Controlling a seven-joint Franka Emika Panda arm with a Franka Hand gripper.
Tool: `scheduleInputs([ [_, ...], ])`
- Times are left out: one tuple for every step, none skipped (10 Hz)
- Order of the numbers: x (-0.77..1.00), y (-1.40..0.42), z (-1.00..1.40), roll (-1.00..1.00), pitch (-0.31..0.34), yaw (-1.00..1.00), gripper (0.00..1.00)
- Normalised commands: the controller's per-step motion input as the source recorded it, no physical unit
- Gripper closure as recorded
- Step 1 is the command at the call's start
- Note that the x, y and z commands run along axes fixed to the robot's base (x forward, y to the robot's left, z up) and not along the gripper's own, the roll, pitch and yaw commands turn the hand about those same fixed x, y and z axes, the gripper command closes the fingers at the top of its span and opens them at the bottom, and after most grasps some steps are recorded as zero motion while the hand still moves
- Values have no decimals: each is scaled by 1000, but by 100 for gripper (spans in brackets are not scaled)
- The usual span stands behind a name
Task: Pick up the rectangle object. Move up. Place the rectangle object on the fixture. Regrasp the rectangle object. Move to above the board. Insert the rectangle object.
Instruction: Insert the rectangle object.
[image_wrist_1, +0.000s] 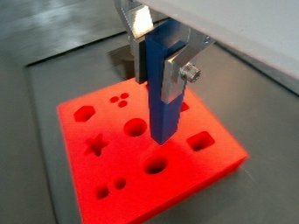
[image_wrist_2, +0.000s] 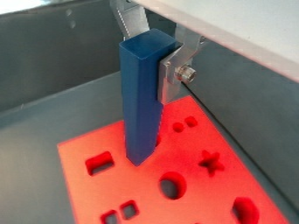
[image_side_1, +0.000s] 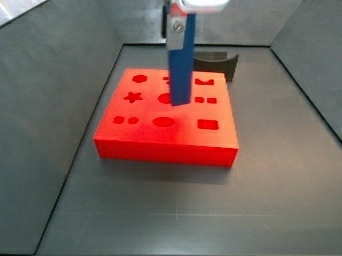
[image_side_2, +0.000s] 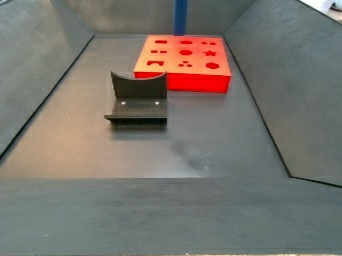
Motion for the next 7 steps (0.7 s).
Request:
scheduleInputs([
  [191, -20, 377, -221, 13, -923, 100],
  [289, -31, 91, -91, 0, -846, 100],
  [531, 0, -1000, 116, -11, -691, 100],
  [514, 0, -1000, 96, 0, -689, 100],
  [569, 0, -1000, 96, 0, -597, 100],
  [686, -277, -443, 220, 286, -3, 100],
  [306, -194, 157, 156, 150, -11, 100],
])
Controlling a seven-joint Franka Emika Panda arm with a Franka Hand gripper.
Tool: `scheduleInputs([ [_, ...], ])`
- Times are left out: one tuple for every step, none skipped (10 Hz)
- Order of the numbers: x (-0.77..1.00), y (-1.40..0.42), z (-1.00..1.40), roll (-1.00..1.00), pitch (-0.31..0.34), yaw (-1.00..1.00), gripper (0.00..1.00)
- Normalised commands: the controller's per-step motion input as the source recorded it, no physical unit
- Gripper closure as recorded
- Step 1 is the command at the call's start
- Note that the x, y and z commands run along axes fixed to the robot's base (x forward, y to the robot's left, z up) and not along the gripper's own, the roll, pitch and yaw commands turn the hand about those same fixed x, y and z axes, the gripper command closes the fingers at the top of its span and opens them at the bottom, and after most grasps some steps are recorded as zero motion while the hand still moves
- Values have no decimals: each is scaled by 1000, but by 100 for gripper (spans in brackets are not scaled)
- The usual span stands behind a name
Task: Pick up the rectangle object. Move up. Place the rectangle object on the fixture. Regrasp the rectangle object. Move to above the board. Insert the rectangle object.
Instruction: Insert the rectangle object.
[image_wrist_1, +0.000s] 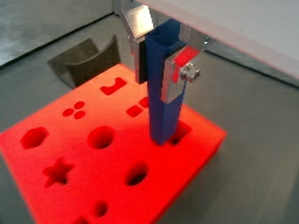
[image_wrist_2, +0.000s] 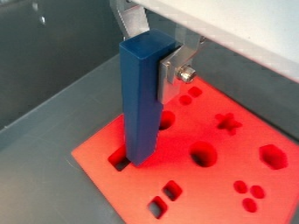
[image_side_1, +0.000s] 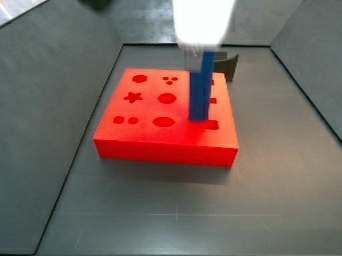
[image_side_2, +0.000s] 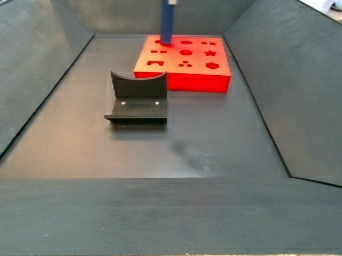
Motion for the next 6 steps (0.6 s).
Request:
scheduleInputs([
  [460, -40, 243, 183, 346, -117, 100],
  [520, 0, 897, 17, 239, -189, 100],
  [523, 0, 854, 41, 207, -211, 100],
  [520, -6, 626, 117, 230, -177, 100],
  [443, -111, 309, 191, 301, -137, 100],
  [429, -189, 40, 244, 296, -126, 100],
])
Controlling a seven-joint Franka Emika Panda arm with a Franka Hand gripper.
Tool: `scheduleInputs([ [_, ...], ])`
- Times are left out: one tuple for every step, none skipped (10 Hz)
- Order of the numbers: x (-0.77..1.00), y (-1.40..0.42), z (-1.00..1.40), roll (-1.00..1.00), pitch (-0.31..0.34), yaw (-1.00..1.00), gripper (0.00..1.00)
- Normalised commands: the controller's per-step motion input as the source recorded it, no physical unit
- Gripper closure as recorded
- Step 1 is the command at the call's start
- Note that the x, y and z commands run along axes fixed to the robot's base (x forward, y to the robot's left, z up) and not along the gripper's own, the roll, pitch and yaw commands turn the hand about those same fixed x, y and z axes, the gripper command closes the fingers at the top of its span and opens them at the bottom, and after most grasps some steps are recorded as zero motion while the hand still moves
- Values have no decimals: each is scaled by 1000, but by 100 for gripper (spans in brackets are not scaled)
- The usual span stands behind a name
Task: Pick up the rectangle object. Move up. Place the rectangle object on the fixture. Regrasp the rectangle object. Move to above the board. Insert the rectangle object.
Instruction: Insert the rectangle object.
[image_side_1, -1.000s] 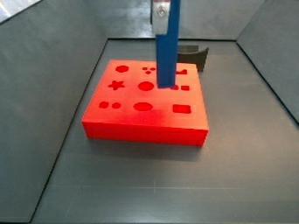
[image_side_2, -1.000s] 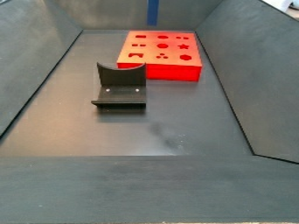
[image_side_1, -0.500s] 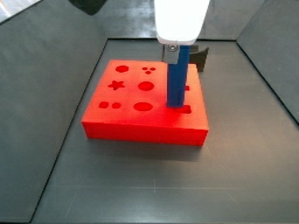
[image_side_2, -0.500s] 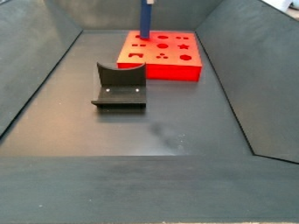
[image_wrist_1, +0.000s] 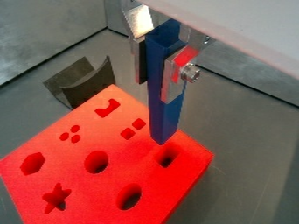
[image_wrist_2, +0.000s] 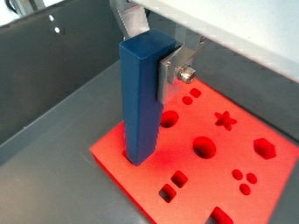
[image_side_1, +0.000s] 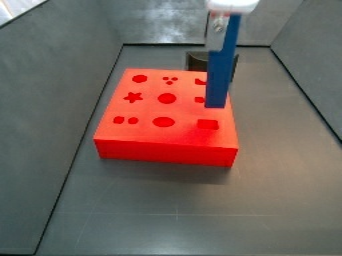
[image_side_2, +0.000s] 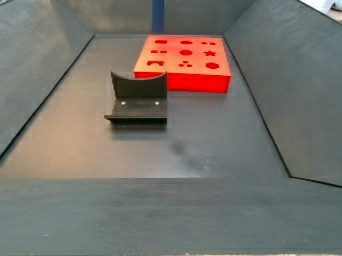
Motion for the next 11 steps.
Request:
scheduleInputs([
  [149, -320, -337, 247, 266, -83, 100],
  [80, -3, 23, 33, 97, -31, 100],
  [0, 0, 0, -9, -19, 0, 100],
  [-40, 0, 0, 0, 0, 0, 100],
  [-334, -126, -166, -61, -3, 0, 100],
  [-226, -294, -123, -44, -74, 220, 100],
  [20, 0, 0, 0, 0, 0, 100],
  [0, 134, -100, 0, 0, 54, 100],
  [0, 294, -211, -71, 0, 206, 100],
  [37, 183, -77, -47, 0, 77, 100],
  [-26, 0, 0, 0, 0, 0, 100],
])
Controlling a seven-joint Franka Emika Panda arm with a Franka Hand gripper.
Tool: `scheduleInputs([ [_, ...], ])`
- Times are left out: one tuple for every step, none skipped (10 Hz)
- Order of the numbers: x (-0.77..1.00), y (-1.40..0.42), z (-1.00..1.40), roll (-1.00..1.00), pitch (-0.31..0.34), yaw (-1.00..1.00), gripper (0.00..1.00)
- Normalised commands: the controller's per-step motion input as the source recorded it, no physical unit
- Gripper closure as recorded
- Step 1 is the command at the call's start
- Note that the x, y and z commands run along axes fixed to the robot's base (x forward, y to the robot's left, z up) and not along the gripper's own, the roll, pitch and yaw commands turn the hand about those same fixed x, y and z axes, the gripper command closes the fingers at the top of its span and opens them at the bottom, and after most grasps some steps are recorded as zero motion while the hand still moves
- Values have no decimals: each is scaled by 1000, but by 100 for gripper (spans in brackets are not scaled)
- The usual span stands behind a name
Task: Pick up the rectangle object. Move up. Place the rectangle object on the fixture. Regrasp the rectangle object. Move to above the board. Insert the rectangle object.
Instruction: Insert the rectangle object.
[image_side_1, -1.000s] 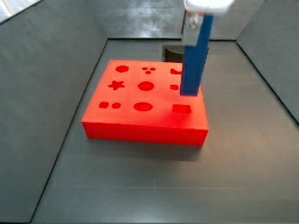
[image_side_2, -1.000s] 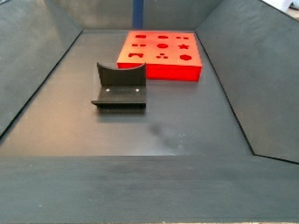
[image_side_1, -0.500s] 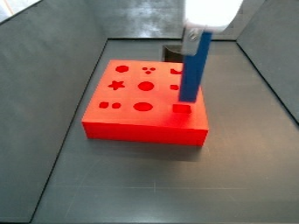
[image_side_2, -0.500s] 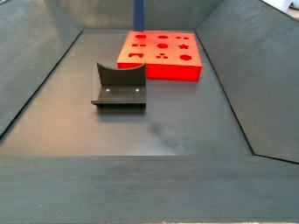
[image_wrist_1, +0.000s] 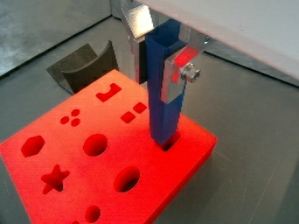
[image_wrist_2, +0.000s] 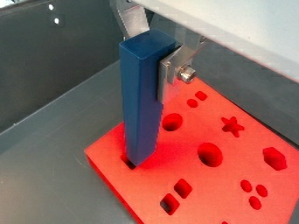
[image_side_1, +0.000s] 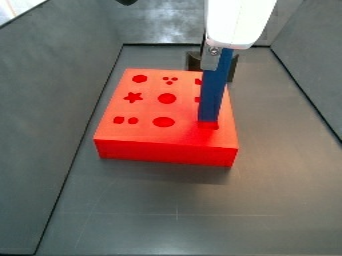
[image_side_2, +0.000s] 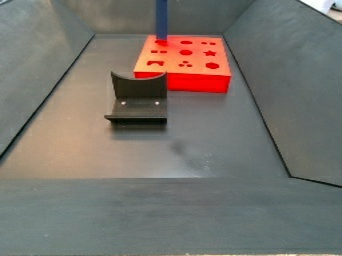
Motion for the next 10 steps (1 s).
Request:
scheduleInputs([
  [-14, -180, -134, 0, -34, 14, 100],
  [51, -246, -140, 0, 0, 49, 100],
  [146, -26, -40, 0, 11, 0, 100],
  [46, 29, -26, 0, 0, 0, 100],
  [20, 111, -66, 0, 33, 0, 100],
  [20, 74, -49, 0, 30, 0, 100],
  [29, 11, -49, 0, 29, 0, 100],
  [14, 0, -51, 0, 27, 0, 100],
  [34, 0, -37, 0, 36, 0, 100],
  [54, 0, -54, 0, 31, 0, 100],
])
